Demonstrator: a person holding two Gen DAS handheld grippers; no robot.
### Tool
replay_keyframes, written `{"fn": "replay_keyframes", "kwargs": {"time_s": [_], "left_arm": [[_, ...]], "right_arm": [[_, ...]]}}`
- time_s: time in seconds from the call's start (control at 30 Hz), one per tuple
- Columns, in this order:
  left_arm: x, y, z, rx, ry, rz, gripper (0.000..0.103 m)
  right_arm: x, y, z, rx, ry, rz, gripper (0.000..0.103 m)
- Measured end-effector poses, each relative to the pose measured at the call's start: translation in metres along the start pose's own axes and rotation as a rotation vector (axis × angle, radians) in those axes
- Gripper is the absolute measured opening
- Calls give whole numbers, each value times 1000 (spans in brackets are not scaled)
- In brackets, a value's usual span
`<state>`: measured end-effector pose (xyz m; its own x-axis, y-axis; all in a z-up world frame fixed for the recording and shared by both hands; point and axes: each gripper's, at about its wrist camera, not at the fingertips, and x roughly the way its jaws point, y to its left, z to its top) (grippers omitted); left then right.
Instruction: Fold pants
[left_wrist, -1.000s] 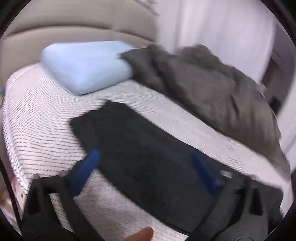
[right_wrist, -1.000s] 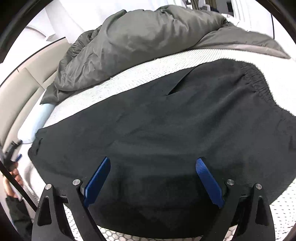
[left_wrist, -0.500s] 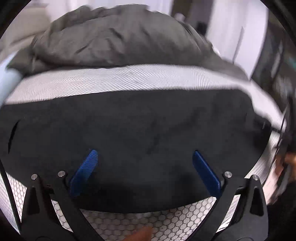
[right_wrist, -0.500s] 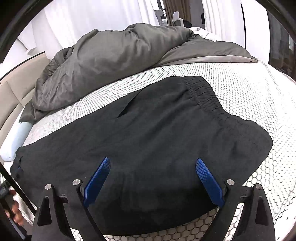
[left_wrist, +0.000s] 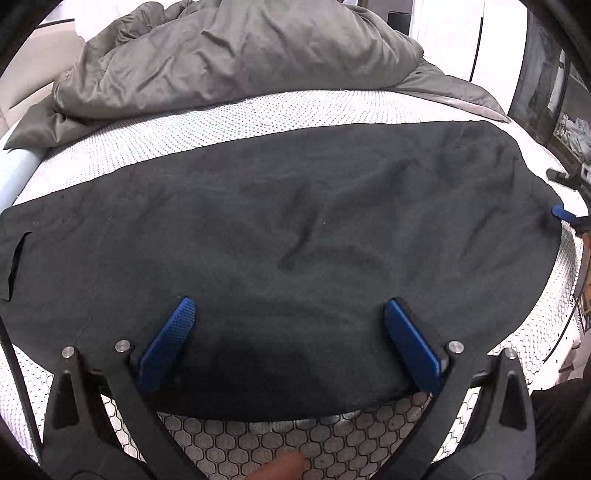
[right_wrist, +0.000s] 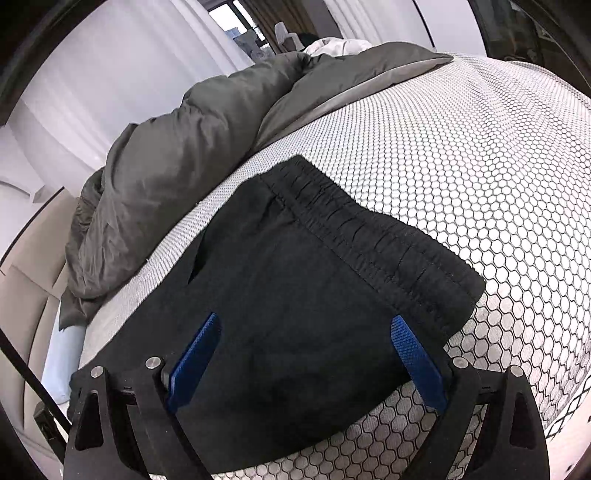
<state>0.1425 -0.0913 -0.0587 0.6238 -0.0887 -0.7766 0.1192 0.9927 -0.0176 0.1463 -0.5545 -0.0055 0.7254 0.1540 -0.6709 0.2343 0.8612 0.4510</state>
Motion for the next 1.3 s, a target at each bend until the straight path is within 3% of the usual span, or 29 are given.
{"fn": "replay_keyframes", "kwargs": {"time_s": [0.07,0.17,0.37,0.5,0.63,0.73,0.77,0.8,0.93,1.0,1.1,1.2,1.3], "left_arm": [[2,2,1,3,-2,-1,102],[-2,1,-2,6,-3,0,102],[-3,3,0,8,2,7,102],[-3,4,-1,10,-1,7,102],[-3,4,-2,11,1,9,102],[-3,6,-2,15,0,7,102],[-3,7,-2,17,-1,7,102],[-2,7,-2,18,-1,8,102],[-1,6,-2,13,0,7,102],[-1,5,-1,15,-1,10,102],[-1,5,-1,12,1,14,102],[-1,6,-1,14,1,14,102],[-1,6,-1,14,0,14,102]], "right_arm": [[-14,-4,3,19,-52,11,95],[-31,-17,6,55,-124,-48,95],[-14,-29,11,67,-65,-50,93],[2,-23,17,-10,-47,-124,47],[-5,-26,14,-30,-48,-118,36],[-21,-31,9,-20,-62,-111,39],[-25,-34,9,-3,-68,-105,43],[-31,-38,7,23,-84,-90,53],[-59,-64,10,139,-188,-79,69],[-55,-81,8,189,-150,-84,70],[-35,-108,4,339,-62,22,69],[-34,-116,5,371,-74,94,70],[-39,-109,5,350,-85,100,70]]}}
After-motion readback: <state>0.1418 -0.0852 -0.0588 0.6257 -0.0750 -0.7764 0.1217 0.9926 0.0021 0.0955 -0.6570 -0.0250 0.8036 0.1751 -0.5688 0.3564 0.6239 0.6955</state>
